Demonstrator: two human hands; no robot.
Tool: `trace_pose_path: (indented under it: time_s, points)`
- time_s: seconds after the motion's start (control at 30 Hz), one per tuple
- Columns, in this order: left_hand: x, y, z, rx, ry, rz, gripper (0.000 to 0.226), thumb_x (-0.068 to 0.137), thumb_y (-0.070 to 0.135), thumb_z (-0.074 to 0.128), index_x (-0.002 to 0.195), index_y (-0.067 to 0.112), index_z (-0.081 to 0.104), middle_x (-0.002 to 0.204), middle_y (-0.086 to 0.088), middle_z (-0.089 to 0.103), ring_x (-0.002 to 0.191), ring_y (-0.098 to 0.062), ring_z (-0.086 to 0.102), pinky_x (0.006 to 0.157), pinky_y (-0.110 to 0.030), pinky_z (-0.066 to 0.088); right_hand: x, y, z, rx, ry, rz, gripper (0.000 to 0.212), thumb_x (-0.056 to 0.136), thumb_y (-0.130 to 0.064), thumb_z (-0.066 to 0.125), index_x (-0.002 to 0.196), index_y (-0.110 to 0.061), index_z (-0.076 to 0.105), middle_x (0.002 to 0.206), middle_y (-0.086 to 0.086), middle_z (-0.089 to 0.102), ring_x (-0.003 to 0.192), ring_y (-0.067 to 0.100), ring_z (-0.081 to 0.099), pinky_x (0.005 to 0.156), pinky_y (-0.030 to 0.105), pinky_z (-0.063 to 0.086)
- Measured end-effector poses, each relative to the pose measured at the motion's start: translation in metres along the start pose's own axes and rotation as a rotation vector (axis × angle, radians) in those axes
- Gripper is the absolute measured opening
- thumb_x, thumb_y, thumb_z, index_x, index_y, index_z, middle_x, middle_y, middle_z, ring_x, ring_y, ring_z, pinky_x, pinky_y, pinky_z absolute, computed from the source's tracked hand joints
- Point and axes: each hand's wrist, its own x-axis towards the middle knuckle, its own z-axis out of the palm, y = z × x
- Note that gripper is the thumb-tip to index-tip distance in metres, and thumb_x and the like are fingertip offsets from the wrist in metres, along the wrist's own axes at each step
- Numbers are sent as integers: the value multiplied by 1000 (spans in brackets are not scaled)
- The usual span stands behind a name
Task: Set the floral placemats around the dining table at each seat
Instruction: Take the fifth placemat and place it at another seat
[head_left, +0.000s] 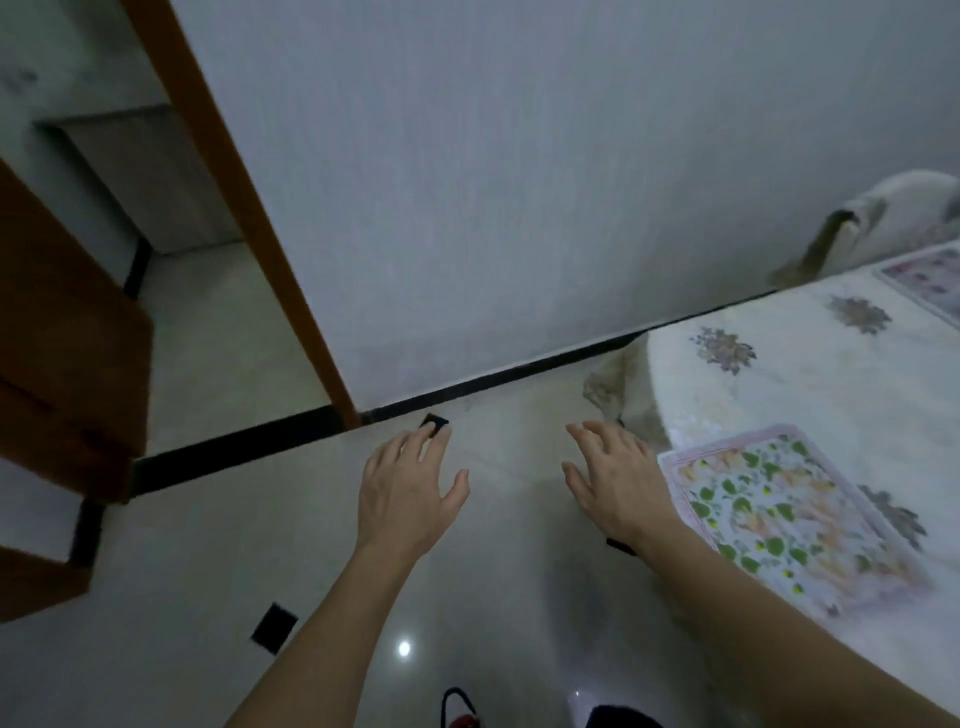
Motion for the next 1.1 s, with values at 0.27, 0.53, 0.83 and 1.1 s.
trace_pose_path:
  time_s: [0.27, 0.53, 0.83, 1.1]
  points:
    - [94, 98, 36, -100, -69, 445, 59, 86, 52, 43, 129, 16, 61, 126, -5, 66, 113, -27, 60, 95, -44, 50, -46, 80, -31, -105, 150, 395, 46, 93, -40, 54, 133, -17, 59, 129, 9, 64, 118, 31, 61, 96, 45, 49]
    - [137, 235, 76, -130, -173, 760, 62, 88, 55, 45, 137, 20, 56, 137, -2, 61, 125, -25, 55, 101, -45, 48, -116, 174, -36, -113, 194, 814, 49, 94, -41, 54, 136, -15, 57, 133, 12, 63, 120, 33, 59, 99, 48, 47]
    - [152, 338, 124, -167, -285, 854, 66, 86, 54, 41, 136, 14, 58, 131, -9, 64, 116, -29, 61, 92, -45, 52, -168, 249, -25, -32, 278, 1081, 47, 93, -35, 64, 134, -13, 60, 130, 14, 64, 118, 34, 61, 96, 48, 49]
    - [161, 372, 153, -136, -406, 835, 74, 83, 60, 34, 139, 15, 53, 137, -7, 59, 122, -28, 55, 97, -45, 47, -190, 254, 11, 61, 227, 1229, 51, 94, -42, 47, 133, -13, 60, 130, 14, 64, 118, 34, 62, 96, 48, 50]
